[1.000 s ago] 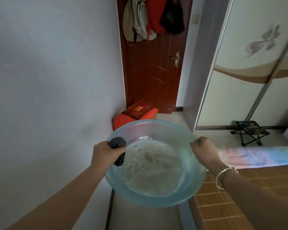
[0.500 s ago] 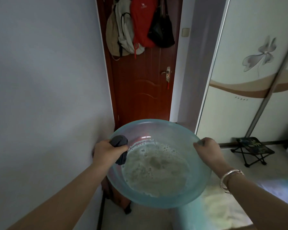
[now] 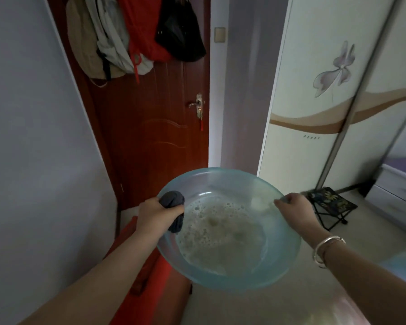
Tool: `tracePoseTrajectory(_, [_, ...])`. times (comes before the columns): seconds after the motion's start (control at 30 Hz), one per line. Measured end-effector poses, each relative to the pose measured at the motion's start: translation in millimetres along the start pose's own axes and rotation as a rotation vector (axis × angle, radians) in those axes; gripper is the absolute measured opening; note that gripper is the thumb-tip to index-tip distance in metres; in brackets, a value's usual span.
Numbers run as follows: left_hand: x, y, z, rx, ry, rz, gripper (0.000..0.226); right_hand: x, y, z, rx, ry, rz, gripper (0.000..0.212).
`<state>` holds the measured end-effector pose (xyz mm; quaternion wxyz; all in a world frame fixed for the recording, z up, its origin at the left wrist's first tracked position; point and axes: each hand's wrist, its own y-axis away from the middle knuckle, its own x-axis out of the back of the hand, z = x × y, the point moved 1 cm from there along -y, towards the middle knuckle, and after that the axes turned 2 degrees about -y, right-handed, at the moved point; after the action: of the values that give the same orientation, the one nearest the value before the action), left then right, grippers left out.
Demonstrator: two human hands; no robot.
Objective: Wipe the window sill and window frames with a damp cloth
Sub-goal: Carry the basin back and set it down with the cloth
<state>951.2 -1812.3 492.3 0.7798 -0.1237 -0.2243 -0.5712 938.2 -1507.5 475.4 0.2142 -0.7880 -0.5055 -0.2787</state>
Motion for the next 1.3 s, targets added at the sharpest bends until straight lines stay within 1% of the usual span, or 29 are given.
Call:
tracePoseTrajectory(0.07, [-12, -42, 14, -0.026, 0.006, -0.061, 0.018, -8, -29, -6, -0.026, -0.012, 0.039, 0.019])
tracePoseTrajectory(0.13, [-27, -83, 28, -0.041, 0.004, -0.113, 0.02, -14, -60, -11, -0.071, -0.015, 0.073, 0.023])
tracePoseTrajectory(0.17, [-30, -93, 32, -0.047, 0.011, -0.113, 0.019, -16, -66, -14, -0.072, -0.015, 0.078, 0.023])
tracePoseTrajectory(0.27, [-58, -150, 54, -0.079, 0.024, -0.178, 0.017, -24, -110, -11, -0.141, -0.011, 0.117, 0.019])
tracePoseTrajectory(0.33, [-81, -183, 67, -0.102, 0.013, -0.214, 0.016, -27, -140, -4, -0.178, -0.005, 0.143, 0.023])
tracePoseTrajectory(0.4, [-107, -212, 81, -0.112, 0.01, -0.231, 0.023, -27, -174, 2, -0.193, 0.01, 0.178, 0.022])
tracePoseTrajectory(0.5, [-149, -253, 98, -0.113, 0.017, -0.263, 0.017, -23, -224, 12, -0.208, 0.039, 0.213, 0.021])
tracePoseTrajectory(0.7, [-246, -318, 146, -0.133, 0.018, -0.355, 0.019, -4, -315, 51, -0.285, 0.056, 0.297, 0.019])
tracePoseTrajectory(0.83, [-326, -360, 189, -0.176, -0.009, -0.411, 0.03, 19, -372, 84, -0.368, 0.064, 0.371, 0.02])
tracePoseTrajectory(1.0, [-427, -394, 243, -0.234, -0.093, -0.532, 0.027, 56, -435, 132, -0.464, 0.044, 0.459, 0.019])
tracePoseTrajectory(1.07, [-459, -406, 259, -0.259, -0.097, -0.557, 0.025, 66, -454, 144, -0.498, 0.055, 0.476, 0.017])
tracePoseTrajectory(1.13, [-506, -418, 277, -0.303, -0.115, -0.607, 0.022, 82, -477, 164, -0.542, 0.044, 0.529, 0.017])
tracePoseTrajectory(1.17, [-543, -424, 294, -0.33, -0.119, -0.646, 0.021, 97, -494, 180, -0.577, 0.041, 0.569, 0.016])
tracePoseTrajectory(1.2, [-557, -426, 301, -0.332, -0.125, -0.661, 0.022, 101, -500, 185, -0.591, 0.046, 0.582, 0.016])
tracePoseTrajectory(1.3, [-644, -433, 349, -0.354, -0.123, -0.797, 0.026, 140, -533, 224, -0.674, 0.045, 0.663, 0.018])
